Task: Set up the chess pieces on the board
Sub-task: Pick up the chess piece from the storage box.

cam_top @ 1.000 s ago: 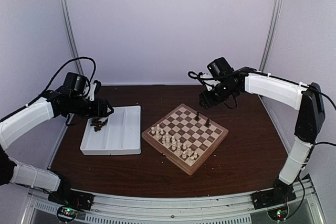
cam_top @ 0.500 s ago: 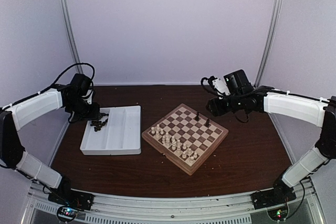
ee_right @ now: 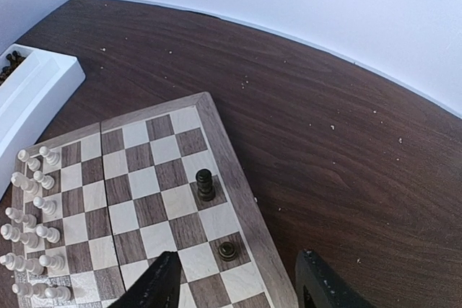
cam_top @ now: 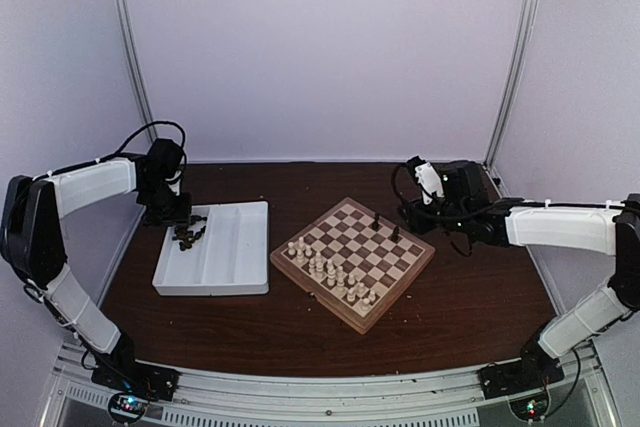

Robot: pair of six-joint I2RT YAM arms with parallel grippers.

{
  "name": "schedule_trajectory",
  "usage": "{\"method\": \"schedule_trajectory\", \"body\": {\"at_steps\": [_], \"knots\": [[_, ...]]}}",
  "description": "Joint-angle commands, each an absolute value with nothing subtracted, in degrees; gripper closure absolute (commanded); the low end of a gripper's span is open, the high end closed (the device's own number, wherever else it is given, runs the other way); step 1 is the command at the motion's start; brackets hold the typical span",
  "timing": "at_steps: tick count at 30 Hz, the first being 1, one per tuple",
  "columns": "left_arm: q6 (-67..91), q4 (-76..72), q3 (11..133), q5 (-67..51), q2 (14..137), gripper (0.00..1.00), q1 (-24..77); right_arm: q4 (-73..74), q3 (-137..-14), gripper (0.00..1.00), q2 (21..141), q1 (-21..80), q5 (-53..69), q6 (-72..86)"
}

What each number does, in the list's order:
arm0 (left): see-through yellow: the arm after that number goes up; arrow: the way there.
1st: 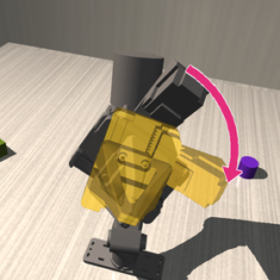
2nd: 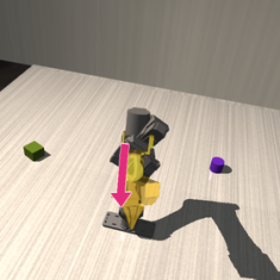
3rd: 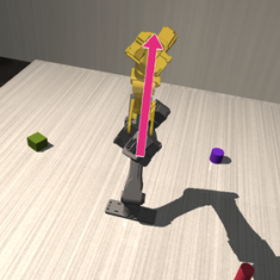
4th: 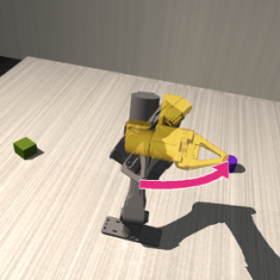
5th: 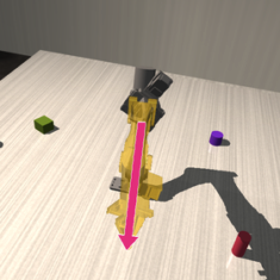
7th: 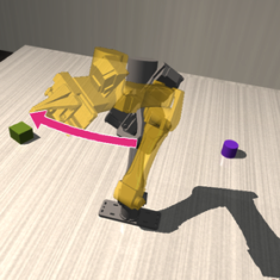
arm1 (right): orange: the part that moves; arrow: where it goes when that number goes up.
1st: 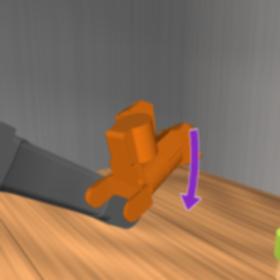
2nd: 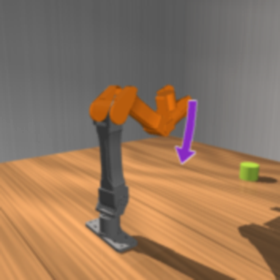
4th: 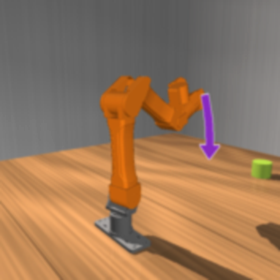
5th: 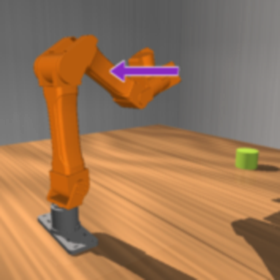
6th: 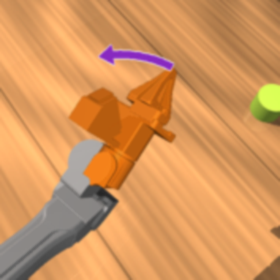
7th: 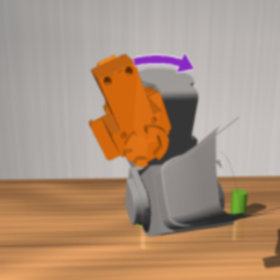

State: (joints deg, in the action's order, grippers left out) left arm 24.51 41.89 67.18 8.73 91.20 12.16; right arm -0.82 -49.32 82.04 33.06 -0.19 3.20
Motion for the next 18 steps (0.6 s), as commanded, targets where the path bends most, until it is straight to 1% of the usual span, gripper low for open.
{"method": "schedule_trajectory", "body": {"at_steps": [1,5,14,18], "knots": [[25.49,41.18,68.58,10.41,93.61,0.55,12.04,-10.83,-44.47,0.43,78.54,32.78,-1.83,3.65],[25.7,39.75,68.68,9.77,96.3,0.56,12.04,-12.46,-43.02,0.43,77.42,32.76,-2.53,3.54],[23.92,39.87,72.03,10.5,102.36,0.6,11.51,-14.19,-41.62,0.42,76.73,32.77,-3.02,3.3],[24.04,38.99,73.08,10.19,102.75,0.6,10.45,-14.79,-41.18,0.42,76.66,32.77,-3.8,3.31]]}}
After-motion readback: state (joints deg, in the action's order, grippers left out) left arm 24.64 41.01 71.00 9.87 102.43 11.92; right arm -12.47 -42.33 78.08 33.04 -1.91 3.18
